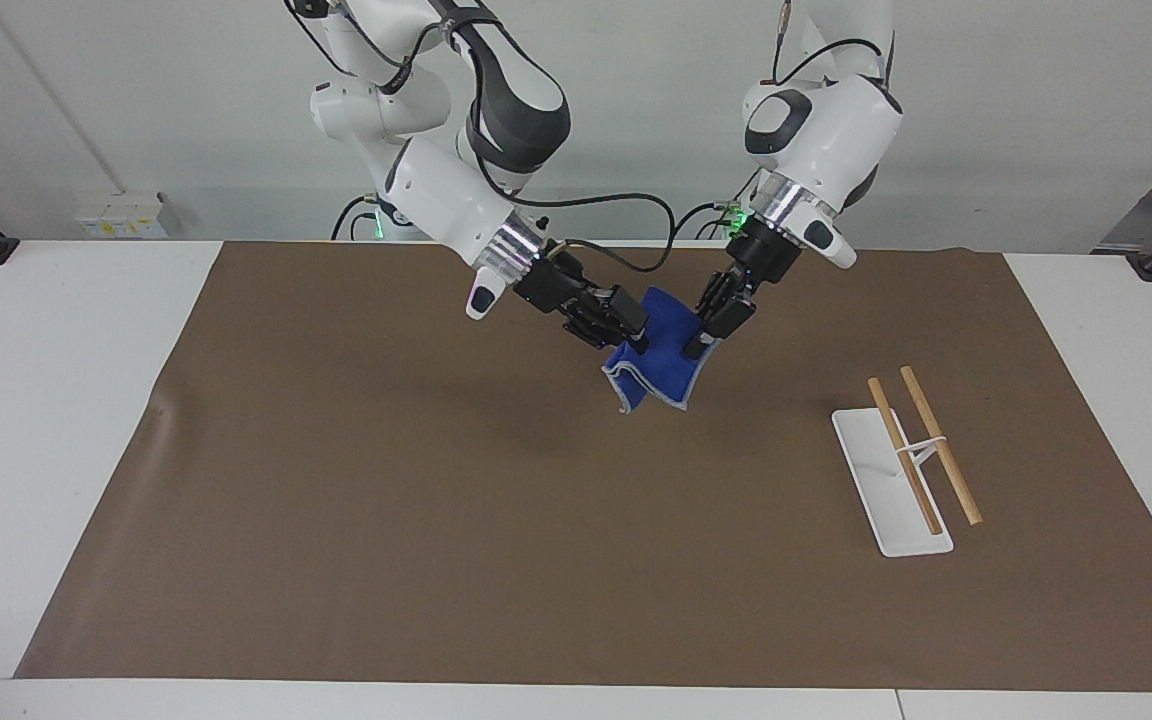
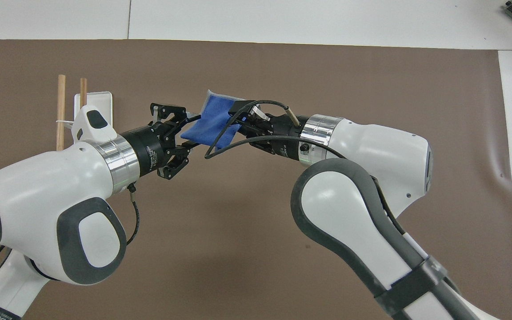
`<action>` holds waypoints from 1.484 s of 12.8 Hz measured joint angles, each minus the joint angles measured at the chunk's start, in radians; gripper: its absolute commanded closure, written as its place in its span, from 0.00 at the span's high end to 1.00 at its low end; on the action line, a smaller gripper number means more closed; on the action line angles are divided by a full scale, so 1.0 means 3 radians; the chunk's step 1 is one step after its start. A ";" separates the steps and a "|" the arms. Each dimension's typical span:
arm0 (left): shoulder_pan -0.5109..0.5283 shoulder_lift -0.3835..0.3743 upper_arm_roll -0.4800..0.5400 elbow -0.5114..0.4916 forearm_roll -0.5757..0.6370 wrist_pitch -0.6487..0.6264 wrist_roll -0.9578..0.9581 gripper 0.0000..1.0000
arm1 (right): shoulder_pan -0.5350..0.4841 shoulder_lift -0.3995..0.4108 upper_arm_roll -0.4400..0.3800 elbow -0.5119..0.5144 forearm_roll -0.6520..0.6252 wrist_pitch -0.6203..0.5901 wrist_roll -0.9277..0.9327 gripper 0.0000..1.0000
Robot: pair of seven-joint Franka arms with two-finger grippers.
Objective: Right arm passes towel to left arm to hang
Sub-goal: 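Grasp the towel with the left gripper while the right gripper holds, then release the towel from the right gripper and draw it back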
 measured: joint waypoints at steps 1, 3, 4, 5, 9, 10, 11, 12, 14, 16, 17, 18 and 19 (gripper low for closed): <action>-0.0008 0.0000 0.0000 0.0000 0.0000 0.0000 0.0000 0.12 | 0.0000 0.0000 0.0000 0.0000 0.0000 0.0000 0.0000 0.00; -0.0016 0.0000 0.0000 0.0000 0.0000 -0.0006 0.0027 0.00 | 0.0000 0.0000 0.0000 0.0000 0.0000 0.0000 0.0000 0.00; -0.0019 0.0001 0.0000 -0.0002 0.0000 -0.0011 0.0107 0.00 | 0.0000 0.0000 0.0000 0.0000 0.0000 0.0000 0.0000 0.00; -0.0021 0.0002 0.0000 -0.0004 0.0000 -0.0014 0.0219 0.00 | 0.0000 0.0000 0.0000 0.0000 0.0000 0.0000 0.0000 0.00; -0.0021 0.0007 0.0023 -0.0005 0.0000 -0.0015 0.0474 0.00 | 0.0001 -0.0001 0.0000 -0.0001 0.0000 0.0000 0.0000 0.51; -0.0018 0.0008 0.0029 -0.0005 0.0000 -0.0015 0.0522 0.00 | 0.0001 -0.0004 0.0000 -0.0008 0.0000 0.0000 0.0000 0.62; -0.0003 0.0009 0.0039 -0.0005 0.0000 -0.0015 0.0550 0.00 | -0.0003 -0.0015 -0.0006 -0.0037 0.0000 0.0000 0.0000 0.81; 0.0026 0.0010 0.0051 -0.0006 0.0000 -0.0015 0.0570 0.00 | -0.0020 -0.0038 -0.0018 -0.0086 0.0000 0.0001 0.0000 0.88; 0.0187 0.0017 0.0066 -0.0010 0.0000 -0.0015 0.0676 0.00 | -0.0146 -0.0127 -0.0027 -0.0239 0.0000 0.0001 0.0000 1.00; 0.0438 0.0028 0.0075 -0.0011 0.0000 -0.0054 0.0862 0.00 | -0.0265 -0.0255 -0.0033 -0.0402 -0.0033 0.0000 -0.0001 1.00; 0.0573 0.0031 0.0078 -0.0011 0.0000 -0.0095 0.0978 0.00 | -0.0323 -0.0327 -0.0035 -0.0489 -0.0120 0.0000 -0.0004 1.00; 0.0714 0.0033 0.0080 -0.0015 0.0000 -0.0148 0.1102 0.00 | -0.0382 -0.0404 -0.0035 -0.0576 -0.0260 -0.0001 -0.0004 1.00; 0.0842 0.0038 0.0084 -0.0028 0.0001 -0.0183 0.1221 0.00 | -0.0433 -0.0475 -0.0036 -0.0653 -0.0402 -0.0002 -0.0004 1.00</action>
